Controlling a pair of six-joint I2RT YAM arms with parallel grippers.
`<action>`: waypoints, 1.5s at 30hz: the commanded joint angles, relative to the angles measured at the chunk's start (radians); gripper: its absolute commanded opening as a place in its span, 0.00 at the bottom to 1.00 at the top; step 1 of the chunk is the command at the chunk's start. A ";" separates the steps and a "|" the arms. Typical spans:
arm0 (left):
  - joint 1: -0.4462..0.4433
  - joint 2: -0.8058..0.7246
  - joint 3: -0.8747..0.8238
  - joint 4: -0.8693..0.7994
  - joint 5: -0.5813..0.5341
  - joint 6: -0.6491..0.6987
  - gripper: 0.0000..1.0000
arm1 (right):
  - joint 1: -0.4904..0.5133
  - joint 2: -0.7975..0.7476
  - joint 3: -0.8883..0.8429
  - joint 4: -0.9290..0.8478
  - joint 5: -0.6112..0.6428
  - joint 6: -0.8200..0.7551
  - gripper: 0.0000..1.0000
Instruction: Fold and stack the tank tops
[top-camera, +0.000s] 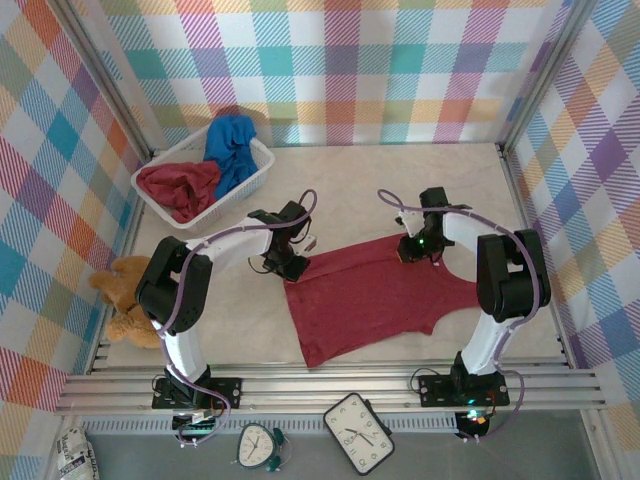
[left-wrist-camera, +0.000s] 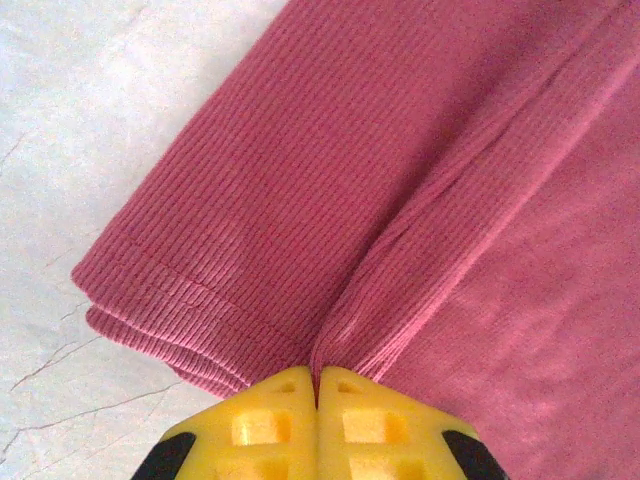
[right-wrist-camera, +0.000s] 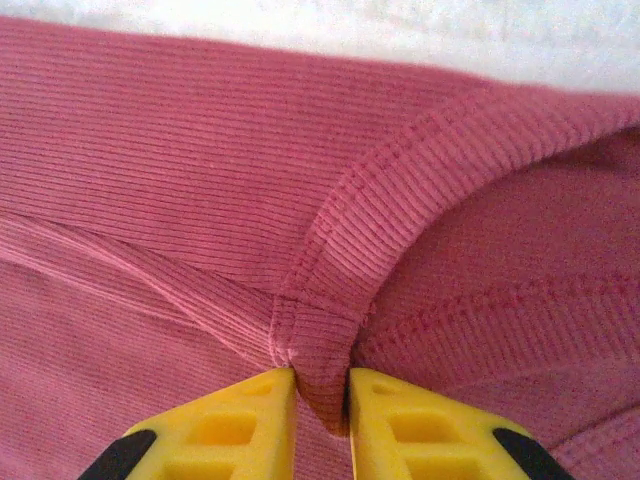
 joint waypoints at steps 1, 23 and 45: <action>-0.007 -0.025 -0.028 -0.004 -0.049 -0.021 0.05 | -0.006 -0.021 -0.025 -0.062 -0.025 0.090 0.23; -0.012 -0.002 0.123 0.002 0.131 -0.140 0.44 | -0.222 -0.045 0.146 0.106 0.098 0.465 0.48; -0.010 0.097 0.066 -0.004 0.063 -0.132 0.45 | -0.235 0.284 0.449 -0.057 0.285 0.549 0.23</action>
